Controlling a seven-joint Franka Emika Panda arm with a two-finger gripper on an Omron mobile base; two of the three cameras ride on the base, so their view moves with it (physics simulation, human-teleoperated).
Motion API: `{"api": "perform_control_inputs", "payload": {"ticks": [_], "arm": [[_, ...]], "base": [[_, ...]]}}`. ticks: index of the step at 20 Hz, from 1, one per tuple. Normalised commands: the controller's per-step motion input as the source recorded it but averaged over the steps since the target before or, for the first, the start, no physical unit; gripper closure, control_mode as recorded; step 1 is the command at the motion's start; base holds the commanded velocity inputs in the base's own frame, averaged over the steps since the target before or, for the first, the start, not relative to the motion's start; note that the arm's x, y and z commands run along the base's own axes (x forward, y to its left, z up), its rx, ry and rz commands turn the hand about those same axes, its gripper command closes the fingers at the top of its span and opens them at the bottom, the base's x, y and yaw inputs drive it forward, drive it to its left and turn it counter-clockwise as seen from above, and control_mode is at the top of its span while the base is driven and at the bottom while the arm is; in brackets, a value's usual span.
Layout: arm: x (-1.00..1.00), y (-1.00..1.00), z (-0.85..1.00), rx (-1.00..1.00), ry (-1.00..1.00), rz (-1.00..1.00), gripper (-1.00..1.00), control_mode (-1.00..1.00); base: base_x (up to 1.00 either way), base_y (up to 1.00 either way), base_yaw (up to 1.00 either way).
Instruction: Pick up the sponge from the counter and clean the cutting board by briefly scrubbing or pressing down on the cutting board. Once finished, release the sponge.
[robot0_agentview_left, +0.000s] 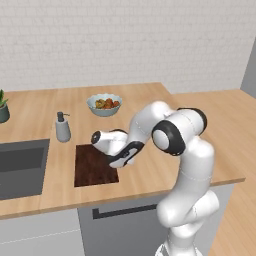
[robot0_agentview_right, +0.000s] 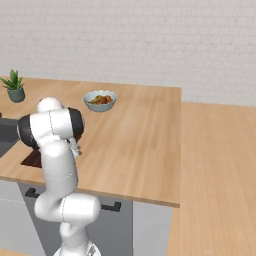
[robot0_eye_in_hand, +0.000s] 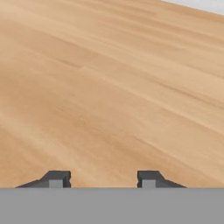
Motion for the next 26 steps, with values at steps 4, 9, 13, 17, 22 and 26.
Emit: {"api": "perform_control_inputs", "payload": {"ticks": [4,9,13,17,22,26], "arm": [[-0.09,-0.69,0.44,0.1,0.0,-0.09,1.0,-1.0],[-0.04,-0.54,0.83,0.21,0.03,-0.13,1.0,-1.0],[-0.1,-0.55,0.37,0.26,0.04,-0.14,1.0,-1.0],[-0.62,-0.16,0.68,0.49,0.01,-0.06,1.0,-1.0],[-0.75,0.0,0.93,0.58,-0.04,0.0,1.0,-1.0],[-0.92,0.0,0.35,0.53,-0.32,0.0,1.0,-1.0]], "base": [[0.0,0.0,0.0],[0.0,0.0,0.0],[0.0,0.0,0.0],[0.0,0.0,0.0],[0.0,0.0,0.0],[0.0,0.0,0.0]]}}
